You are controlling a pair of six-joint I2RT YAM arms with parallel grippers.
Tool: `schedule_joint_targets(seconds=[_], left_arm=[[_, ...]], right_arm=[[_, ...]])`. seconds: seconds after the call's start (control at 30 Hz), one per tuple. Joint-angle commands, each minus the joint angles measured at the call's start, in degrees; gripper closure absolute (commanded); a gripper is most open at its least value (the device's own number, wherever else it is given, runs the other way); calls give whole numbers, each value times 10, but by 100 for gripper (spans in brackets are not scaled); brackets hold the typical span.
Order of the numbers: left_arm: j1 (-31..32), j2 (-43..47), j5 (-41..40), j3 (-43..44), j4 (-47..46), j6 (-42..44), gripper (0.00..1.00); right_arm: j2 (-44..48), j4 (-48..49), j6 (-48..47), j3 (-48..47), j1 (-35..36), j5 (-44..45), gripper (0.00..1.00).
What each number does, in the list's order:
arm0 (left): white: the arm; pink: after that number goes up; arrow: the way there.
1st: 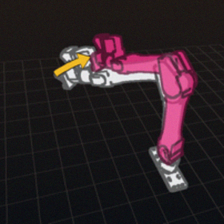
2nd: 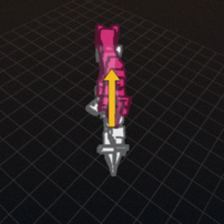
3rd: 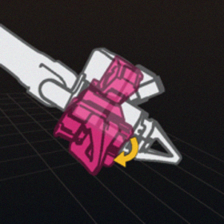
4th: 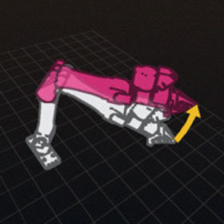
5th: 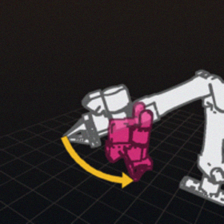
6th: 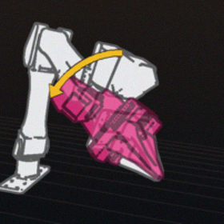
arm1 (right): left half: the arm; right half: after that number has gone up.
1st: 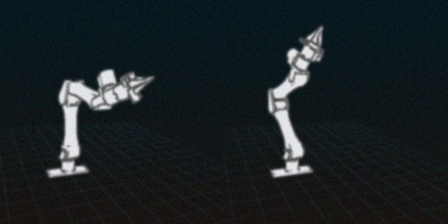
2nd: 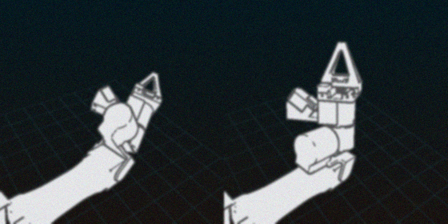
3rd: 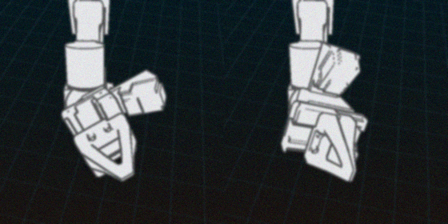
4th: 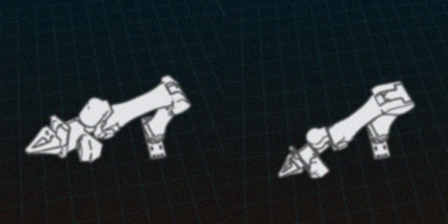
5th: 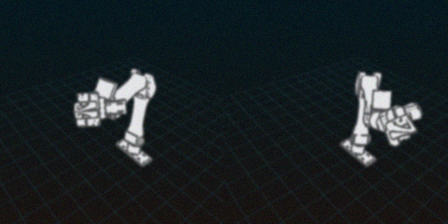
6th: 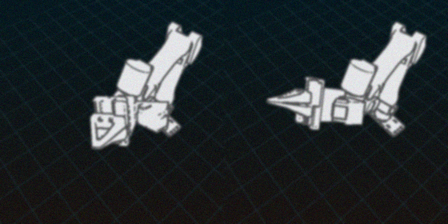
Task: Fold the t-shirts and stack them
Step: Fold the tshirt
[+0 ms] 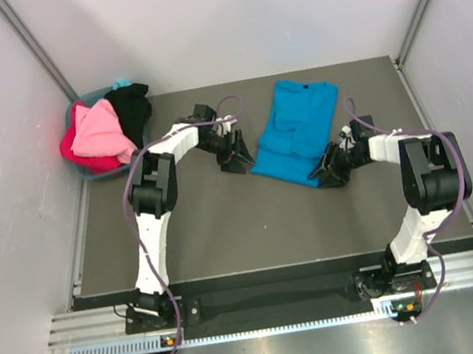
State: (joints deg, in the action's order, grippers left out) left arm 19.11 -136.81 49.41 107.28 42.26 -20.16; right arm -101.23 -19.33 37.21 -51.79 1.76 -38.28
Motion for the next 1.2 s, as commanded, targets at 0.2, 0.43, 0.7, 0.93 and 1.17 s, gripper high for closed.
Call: schedule_joint_targets(seconds=[0.2,0.43,0.7,0.93,1.17], left_arm=[[26,-35,8,9,-31,-14,42],[39,-45,23,9,-60,-32,70],[42,-2,25,-37,-82,-47,100],[42,122,39,-150,-109,-74,100],[44,224,39,-233,-125,-109,100]], right_arm=[[-20,18,1,-11,5,42,59],[-33,41,8,-9,6,36,76],[-30,47,-12,-49,8,1,100],[19,-34,-77,-95,-4,-34,100],[58,-112,-126,-119,-13,-47,100]])
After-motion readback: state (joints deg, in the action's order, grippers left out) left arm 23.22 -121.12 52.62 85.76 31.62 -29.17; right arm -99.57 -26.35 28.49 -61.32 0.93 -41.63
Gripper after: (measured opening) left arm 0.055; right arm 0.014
